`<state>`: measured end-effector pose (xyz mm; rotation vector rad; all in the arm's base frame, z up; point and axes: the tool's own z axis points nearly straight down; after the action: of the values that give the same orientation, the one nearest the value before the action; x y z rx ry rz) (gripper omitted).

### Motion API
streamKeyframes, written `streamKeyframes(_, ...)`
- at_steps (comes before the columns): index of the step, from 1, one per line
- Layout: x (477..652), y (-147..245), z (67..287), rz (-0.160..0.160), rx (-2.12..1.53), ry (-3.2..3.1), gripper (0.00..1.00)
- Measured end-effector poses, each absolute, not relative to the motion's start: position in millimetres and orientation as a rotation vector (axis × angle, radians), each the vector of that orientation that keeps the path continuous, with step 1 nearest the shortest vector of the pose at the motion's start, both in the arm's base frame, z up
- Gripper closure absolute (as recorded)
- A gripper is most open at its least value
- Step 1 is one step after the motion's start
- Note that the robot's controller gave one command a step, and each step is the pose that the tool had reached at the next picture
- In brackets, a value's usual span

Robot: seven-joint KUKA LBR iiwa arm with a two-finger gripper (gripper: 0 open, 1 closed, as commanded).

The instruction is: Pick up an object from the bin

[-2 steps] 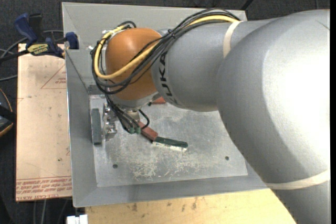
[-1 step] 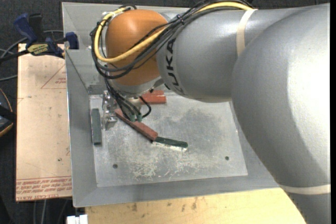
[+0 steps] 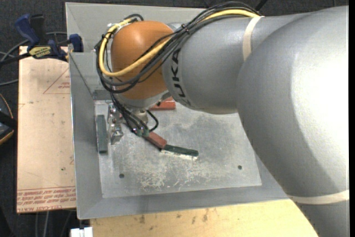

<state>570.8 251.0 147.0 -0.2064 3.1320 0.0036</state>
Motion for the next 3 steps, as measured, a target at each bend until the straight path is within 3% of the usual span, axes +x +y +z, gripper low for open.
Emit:
streamKeyframes(1,574.6,252,135,0.002,-0.197,3.136,1.00)
streamKeyframes(2,575.2,252,147,0.003,-0.004,3.139,1.00)
streamKeyframes(3,573.5,235,139,0.002,-0.138,3.137,1.00)
